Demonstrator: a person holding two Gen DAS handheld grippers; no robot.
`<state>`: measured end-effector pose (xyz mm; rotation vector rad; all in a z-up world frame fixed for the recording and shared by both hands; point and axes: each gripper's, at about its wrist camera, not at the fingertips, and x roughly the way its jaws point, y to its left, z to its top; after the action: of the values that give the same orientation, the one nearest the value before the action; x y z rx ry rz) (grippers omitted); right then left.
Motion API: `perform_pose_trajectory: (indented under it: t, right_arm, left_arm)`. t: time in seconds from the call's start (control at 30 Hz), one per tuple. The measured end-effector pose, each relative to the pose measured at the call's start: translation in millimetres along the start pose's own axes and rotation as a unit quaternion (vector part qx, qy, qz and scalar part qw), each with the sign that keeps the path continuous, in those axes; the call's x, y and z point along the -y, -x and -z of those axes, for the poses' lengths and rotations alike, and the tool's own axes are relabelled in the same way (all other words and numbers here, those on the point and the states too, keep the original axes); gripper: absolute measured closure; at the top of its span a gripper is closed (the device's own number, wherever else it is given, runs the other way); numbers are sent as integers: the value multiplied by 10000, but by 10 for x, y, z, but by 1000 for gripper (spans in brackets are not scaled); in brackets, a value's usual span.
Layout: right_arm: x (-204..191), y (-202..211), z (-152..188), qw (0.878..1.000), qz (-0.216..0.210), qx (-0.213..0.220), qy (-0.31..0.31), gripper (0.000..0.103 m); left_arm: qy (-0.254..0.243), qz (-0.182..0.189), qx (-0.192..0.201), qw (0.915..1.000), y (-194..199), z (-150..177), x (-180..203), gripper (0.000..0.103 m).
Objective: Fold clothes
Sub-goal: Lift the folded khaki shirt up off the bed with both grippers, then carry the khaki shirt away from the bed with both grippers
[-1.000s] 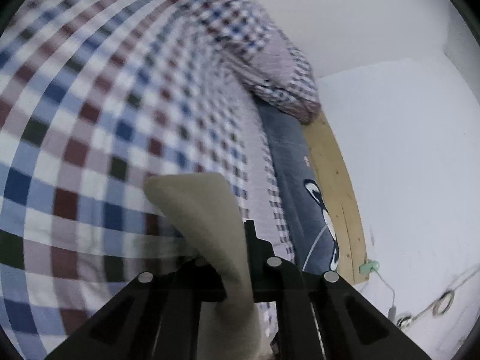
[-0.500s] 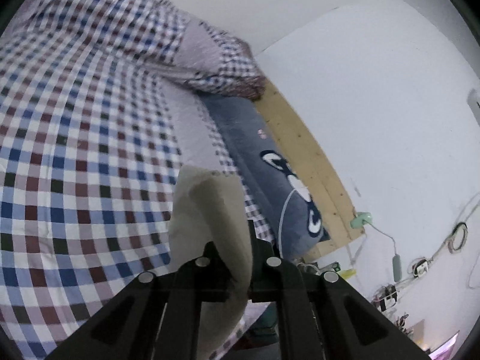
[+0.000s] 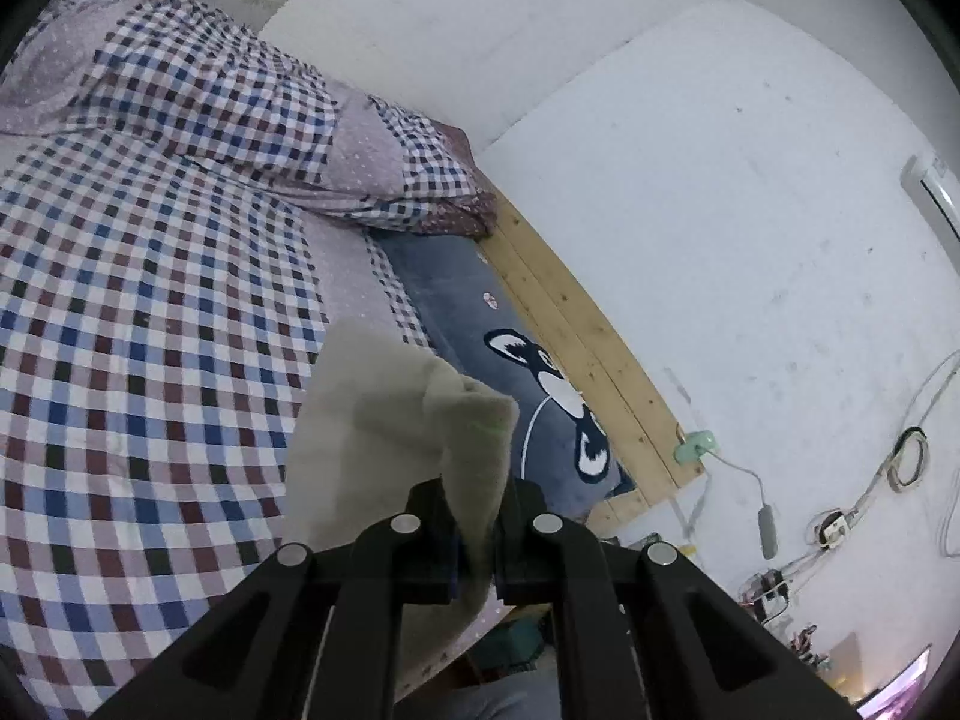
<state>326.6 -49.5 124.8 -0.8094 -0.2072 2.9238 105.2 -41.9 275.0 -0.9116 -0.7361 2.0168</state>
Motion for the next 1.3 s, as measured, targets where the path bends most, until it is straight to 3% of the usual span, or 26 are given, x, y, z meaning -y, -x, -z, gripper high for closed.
perform_pose_trajectory:
  t: [0.17,0.3,0.5,0.6,0.63,0.7,0.77,0.83,0.9,1.07,1.3]
  right_arm:
    - [-82,152,7,9998,-197,49,-75,33]
    - [-156,167,-48,9993,203,306,44,31]
    - [-243,-99,17,9989,461,-84,86,31]
    - [-242,-208,81,9989,298,-323,169,32]
    - [-220,-209,91,9992,183,-313,194,34]
    - [-140,-189,109,9991,68,-306,289,49]
    - [-35,-171,111,9988,-84,-350,330,86]
    - [113,-161,89,9977,-428,-385,347,96]
    - [277,-131,47,9950,-828,-394,391,97]
    - [543,38,-149,9916,-1112,-300,588,97]
    - [732,303,-843,9843,-1547,-59,847,97]
  left_arm:
    - [93,-28,-8,10000,177,-51,-27,97]
    - [161,3,77,9998,286,-43,26,97]
    - [244,75,223,9994,392,-2,119,97]
    - [251,109,289,9992,449,9,150,97]
    - [271,94,335,9990,475,8,144,97]
    - [343,73,446,9984,543,-16,102,97]
    - [437,55,540,9976,614,-52,50,97]
    - [574,52,658,9962,704,-90,-28,97]
    - [727,95,758,9944,794,-124,-113,97]
    - [1068,79,1244,9864,1205,-199,-331,97]
    - [1591,-124,1972,9673,1988,-229,-684,97]
